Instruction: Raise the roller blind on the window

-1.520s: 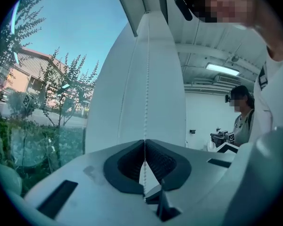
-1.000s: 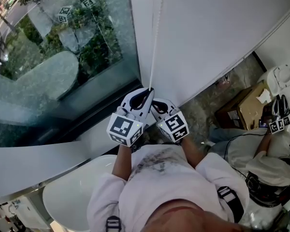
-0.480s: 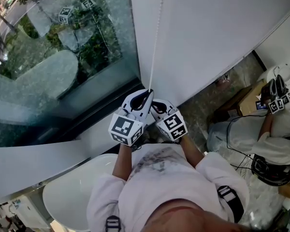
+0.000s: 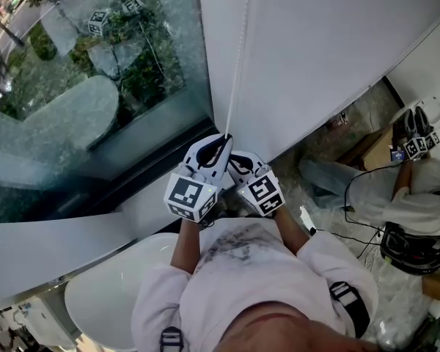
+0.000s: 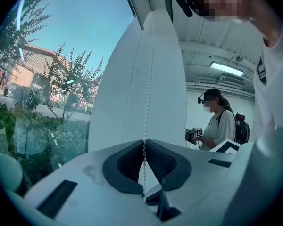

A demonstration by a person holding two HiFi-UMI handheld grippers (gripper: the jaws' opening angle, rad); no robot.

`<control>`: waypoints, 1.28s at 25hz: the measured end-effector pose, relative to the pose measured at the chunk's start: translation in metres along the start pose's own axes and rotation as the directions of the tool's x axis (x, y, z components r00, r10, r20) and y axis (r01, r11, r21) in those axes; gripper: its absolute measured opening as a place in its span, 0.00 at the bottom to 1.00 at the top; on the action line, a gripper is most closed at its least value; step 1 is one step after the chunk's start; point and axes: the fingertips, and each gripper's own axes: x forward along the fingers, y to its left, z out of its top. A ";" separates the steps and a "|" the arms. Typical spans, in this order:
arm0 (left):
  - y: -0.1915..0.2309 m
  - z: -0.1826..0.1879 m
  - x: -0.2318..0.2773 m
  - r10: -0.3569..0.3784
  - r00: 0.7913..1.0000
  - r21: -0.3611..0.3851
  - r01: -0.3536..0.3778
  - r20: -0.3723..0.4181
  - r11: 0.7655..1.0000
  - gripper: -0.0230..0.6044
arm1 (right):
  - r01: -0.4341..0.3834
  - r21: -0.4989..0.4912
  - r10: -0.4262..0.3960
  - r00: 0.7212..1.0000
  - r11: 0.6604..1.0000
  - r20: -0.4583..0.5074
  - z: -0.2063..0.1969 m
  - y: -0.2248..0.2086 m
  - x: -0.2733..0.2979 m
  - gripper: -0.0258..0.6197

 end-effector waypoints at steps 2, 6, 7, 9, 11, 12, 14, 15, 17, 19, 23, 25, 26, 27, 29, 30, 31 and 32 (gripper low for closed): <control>0.002 0.001 0.003 0.001 1.000 0.002 -0.001 0.001 1.000 0.06 | 0.000 -0.021 0.000 1.000 1.000 -0.005 0.002 -0.002 0.001 0.14; 0.003 0.000 -0.001 0.001 1.000 0.010 -0.001 0.006 1.000 0.06 | 0.020 -0.049 -0.019 1.000 0.999 0.019 0.009 0.001 -0.003 0.14; 0.002 0.000 -0.003 0.004 1.000 0.012 -0.004 0.009 1.000 0.06 | 0.027 -0.055 -0.026 0.999 0.998 0.026 0.011 0.001 -0.005 0.14; 0.002 0.001 -0.009 0.012 1.000 0.017 -0.012 0.020 1.000 0.06 | 0.036 -0.061 -0.033 0.999 0.997 0.041 0.015 0.002 -0.010 0.15; 0.005 0.003 -0.014 0.025 0.999 0.019 -0.025 0.032 1.000 0.08 | 0.039 -0.064 -0.035 0.998 0.997 0.058 0.022 0.001 -0.014 0.24; 0.008 0.003 -0.016 0.035 0.999 0.021 -0.036 0.037 0.999 0.08 | 0.042 -0.064 -0.038 0.997 0.997 0.070 0.027 0.000 -0.016 0.24; 0.015 0.002 -0.023 0.066 0.996 0.033 -0.067 0.056 0.997 0.08 | 0.055 -0.063 -0.048 0.993 0.996 0.104 0.038 -0.003 -0.021 0.24; 0.018 0.001 -0.027 0.085 0.994 0.040 -0.088 0.072 0.995 0.08 | 0.063 -0.062 -0.055 0.991 0.996 0.124 0.043 -0.004 -0.026 0.24; 0.021 -0.001 -0.036 0.128 0.986 0.047 -0.133 0.109 0.990 0.08 | 0.077 -0.061 -0.066 0.984 0.995 0.167 0.054 -0.006 -0.035 0.20; 0.024 -0.008 -0.047 0.165 0.978 0.041 -0.171 0.128 0.984 0.08 | 0.090 -0.068 -0.075 0.976 0.994 0.206 0.060 -0.005 -0.042 0.16; 0.027 -0.028 -0.058 0.211 0.972 0.037 -0.216 0.105 0.976 0.06 | 0.099 -0.044 -0.087 0.972 0.994 0.216 0.060 -0.005 -0.048 0.13; 0.026 -0.036 -0.061 0.221 0.971 0.032 -0.225 0.093 0.974 0.05 | 0.100 -0.029 -0.092 0.972 0.995 0.218 0.058 -0.005 -0.050 0.13; 0.026 -0.039 -0.064 0.224 0.971 0.029 -0.227 0.089 0.973 0.05 | 0.101 -0.029 -0.092 0.970 0.994 0.223 0.058 -0.005 -0.050 0.13; 0.026 -0.042 -0.066 0.226 0.970 0.026 -0.229 0.085 0.973 0.05 | 0.103 -0.033 -0.093 0.969 0.994 0.230 0.057 -0.004 -0.049 0.13; 0.026 -0.047 -0.067 0.229 0.970 0.025 -0.231 0.077 0.973 0.05 | 0.106 -0.033 -0.095 0.967 0.994 0.237 0.056 -0.004 -0.049 0.13; 0.025 -0.047 -0.066 0.228 0.971 0.026 -0.231 0.075 0.973 0.05 | 0.107 -0.032 -0.097 0.967 0.994 0.237 0.057 -0.005 -0.050 0.13; 0.025 -0.046 -0.065 0.226 0.971 0.027 -0.229 0.075 0.973 0.05 | 0.109 -0.033 -0.098 0.966 0.994 0.238 0.057 -0.006 -0.050 0.13; 0.024 -0.045 -0.065 0.223 0.972 0.028 -0.226 0.077 0.974 0.05 | 0.110 -0.035 -0.099 0.966 0.993 0.238 0.058 -0.007 -0.051 0.13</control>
